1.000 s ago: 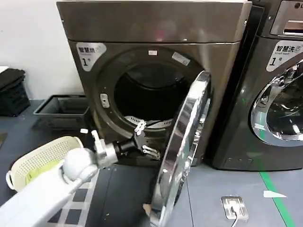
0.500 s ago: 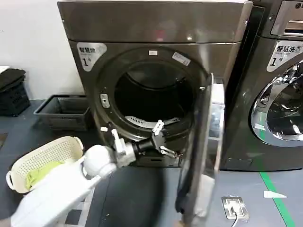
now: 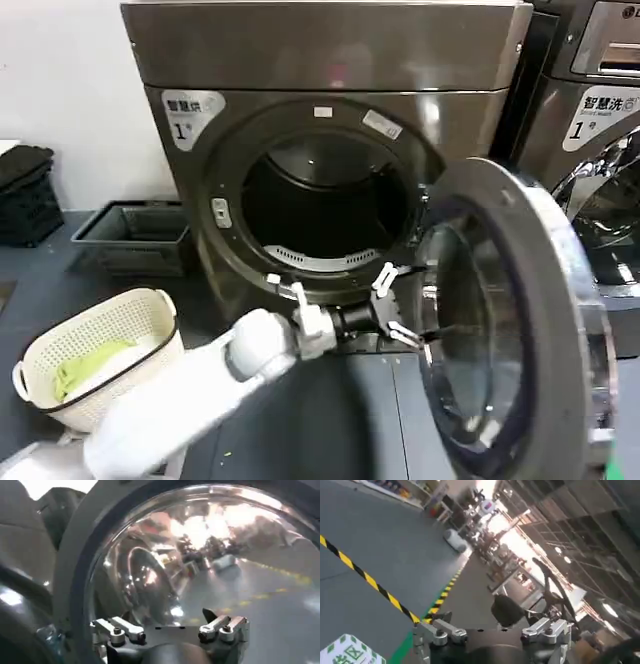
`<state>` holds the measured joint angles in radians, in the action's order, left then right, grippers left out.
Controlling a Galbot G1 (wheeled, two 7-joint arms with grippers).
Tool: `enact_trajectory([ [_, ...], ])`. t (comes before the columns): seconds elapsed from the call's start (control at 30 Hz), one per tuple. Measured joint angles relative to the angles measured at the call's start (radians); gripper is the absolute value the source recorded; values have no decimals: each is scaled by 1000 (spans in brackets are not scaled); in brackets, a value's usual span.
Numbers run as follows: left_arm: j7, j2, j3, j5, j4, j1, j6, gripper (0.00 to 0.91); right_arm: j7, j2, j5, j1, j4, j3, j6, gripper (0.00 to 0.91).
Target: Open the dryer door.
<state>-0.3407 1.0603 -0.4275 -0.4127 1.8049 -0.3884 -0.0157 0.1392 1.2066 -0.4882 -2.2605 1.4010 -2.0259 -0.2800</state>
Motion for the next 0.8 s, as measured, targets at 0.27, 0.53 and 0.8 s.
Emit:
enact_trajectory([
  [0.27, 48, 85, -33, 58, -70, 35, 9, 907, -5, 34, -23, -1, 31, -3, 9, 907],
  [0.53, 116, 160, -42, 103, -125, 45, 42, 907, -7, 48, -30, -3, 63, -4, 10, 907],
  [0.8, 185, 252, -65, 183, -184, 51, 69, 907, -8, 58, -34, 0, 76, -3, 11, 907],
])
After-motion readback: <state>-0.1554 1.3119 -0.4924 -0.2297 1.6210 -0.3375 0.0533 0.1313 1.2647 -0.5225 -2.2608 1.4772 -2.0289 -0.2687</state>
